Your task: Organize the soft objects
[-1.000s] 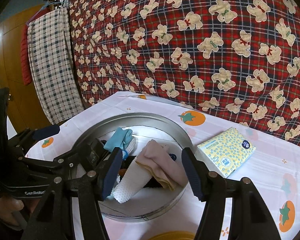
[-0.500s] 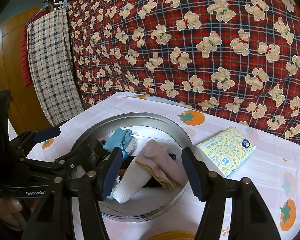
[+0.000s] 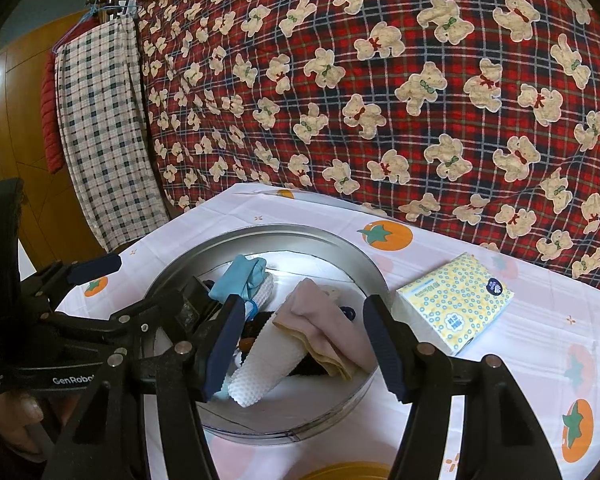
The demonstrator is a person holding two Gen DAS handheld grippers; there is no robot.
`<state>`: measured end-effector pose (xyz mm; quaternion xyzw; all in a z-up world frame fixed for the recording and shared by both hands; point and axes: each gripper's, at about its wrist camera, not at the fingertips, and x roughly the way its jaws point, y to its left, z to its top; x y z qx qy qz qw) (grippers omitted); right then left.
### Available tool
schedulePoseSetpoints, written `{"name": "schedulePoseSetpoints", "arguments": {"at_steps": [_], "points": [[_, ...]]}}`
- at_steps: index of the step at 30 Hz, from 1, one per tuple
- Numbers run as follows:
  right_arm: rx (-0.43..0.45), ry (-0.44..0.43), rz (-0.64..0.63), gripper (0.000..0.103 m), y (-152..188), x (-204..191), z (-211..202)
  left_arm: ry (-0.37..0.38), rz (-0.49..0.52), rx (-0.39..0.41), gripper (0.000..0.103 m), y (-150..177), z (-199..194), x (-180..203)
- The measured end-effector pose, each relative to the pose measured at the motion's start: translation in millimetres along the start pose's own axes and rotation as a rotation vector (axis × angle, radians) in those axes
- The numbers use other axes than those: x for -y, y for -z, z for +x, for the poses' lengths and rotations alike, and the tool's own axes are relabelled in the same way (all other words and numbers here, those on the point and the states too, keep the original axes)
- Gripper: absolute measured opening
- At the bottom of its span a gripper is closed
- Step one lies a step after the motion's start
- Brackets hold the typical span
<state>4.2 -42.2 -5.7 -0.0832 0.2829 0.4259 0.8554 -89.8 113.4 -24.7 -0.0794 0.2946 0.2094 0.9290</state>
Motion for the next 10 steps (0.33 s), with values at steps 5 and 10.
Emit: {"name": "schedulePoseSetpoints", "arguments": {"at_steps": [5, 10], "points": [[0.000, 0.000, 0.000, 0.064, 0.2, 0.1, 0.1, 0.025, 0.014, 0.001, 0.101, 1.9, 0.3, 1.3], [0.002, 0.000, 0.000, 0.064, -0.2, 0.0, -1.5, 0.032, 0.019, 0.017, 0.101, -1.0, -3.4, 4.0]]}}
